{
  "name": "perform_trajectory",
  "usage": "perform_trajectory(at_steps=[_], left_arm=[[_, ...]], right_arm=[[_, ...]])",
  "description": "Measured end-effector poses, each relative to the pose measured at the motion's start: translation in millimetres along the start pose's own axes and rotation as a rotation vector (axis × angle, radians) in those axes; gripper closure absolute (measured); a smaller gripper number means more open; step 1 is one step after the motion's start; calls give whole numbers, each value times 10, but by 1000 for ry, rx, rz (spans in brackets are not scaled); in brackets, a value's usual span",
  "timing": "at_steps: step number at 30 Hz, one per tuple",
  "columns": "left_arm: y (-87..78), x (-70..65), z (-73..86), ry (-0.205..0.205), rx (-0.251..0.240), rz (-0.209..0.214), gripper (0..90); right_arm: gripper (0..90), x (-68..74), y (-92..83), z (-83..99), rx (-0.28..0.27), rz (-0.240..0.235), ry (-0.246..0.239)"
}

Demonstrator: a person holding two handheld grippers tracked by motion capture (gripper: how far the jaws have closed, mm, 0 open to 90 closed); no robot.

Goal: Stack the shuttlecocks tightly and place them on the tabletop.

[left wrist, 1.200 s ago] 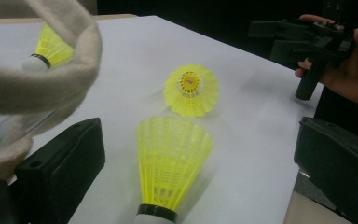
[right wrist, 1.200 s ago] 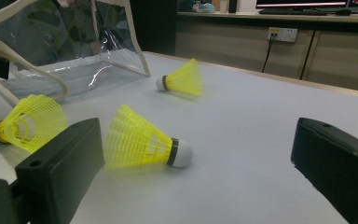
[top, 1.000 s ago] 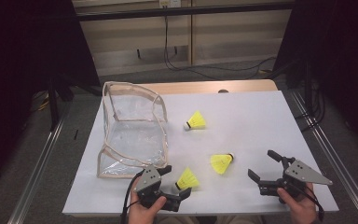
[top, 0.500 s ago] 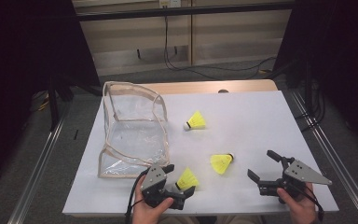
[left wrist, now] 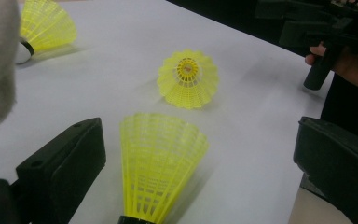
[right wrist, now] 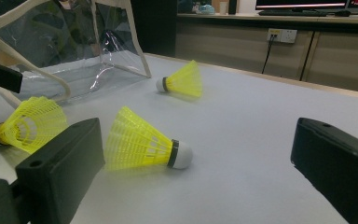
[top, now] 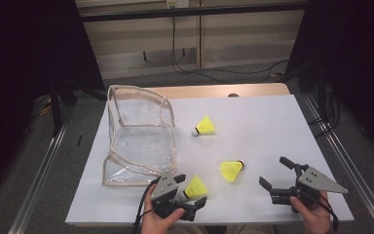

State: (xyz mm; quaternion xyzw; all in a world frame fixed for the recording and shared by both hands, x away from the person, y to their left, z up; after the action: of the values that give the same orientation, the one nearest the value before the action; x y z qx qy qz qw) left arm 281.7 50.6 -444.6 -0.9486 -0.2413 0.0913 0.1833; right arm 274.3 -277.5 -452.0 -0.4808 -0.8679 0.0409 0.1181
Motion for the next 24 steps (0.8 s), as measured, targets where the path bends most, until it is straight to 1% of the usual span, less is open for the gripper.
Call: perform_trajectory(at_steps=[4, 8, 9, 12, 14, 16, 17, 18, 19, 21, 22, 23, 24], left_arm=[[45, -22, -20, -17, 5, -13, 17], [111, -68, -23, 7, 20, 2, 24], [142, -73, -33, 18, 24, -4, 27], [179, -77, -49, 21, 29, -11, 27], [222, -78, -71, 24, 31, -24, 29], [257, -73, -81, 23, 51, -46, 36], [284, -72, -79, 28, 71, -56, 49], [284, -72, -79, 28, 71, -56, 71], [298, -73, -76, 30, 81, -64, 71], [315, -76, -72, 51, 115, -88, 130], [320, -71, -75, 57, 120, -96, 158], [313, -61, -77, 58, 122, -114, 195], [305, -53, -79, 48, 123, -126, 241]], right_arm=[[16, 0, -1, -2, -3, 2, 1], [16, 7, -3, -2, -1, 4, 0], [16, 6, -4, -3, -2, 3, 0], [16, 6, -4, -4, -4, 3, -2], [16, 8, -5, -2, -2, 2, 0], [16, 11, -4, -1, -1, 1, 0], [16, 17, -7, -6, -5, 0, 2], [16, 17, -7, -6, -5, 0, 2], [16, 16, -8, -6, -7, -2, 1], [16, 11, -12, -6, -6, -1, 2], [16, 2, -16, -5, -4, 3, -3], [16, 0, -17, -5, -5, 4, 1], [16, -2, -19, -6, -5, 4, 2]])
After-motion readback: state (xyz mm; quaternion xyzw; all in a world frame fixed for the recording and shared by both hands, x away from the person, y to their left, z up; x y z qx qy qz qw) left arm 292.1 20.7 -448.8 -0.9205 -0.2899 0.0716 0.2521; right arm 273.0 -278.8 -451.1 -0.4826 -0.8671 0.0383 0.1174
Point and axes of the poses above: each handheld gripper's, and its own axes: y roughly forward along the jaws, z roughly out of its underside, x roughly to its left, the point moved 4 cm from there along y, roughly forward along the jaws, and after that the axes turned 8 degrees about y, right-handed, at the moved point
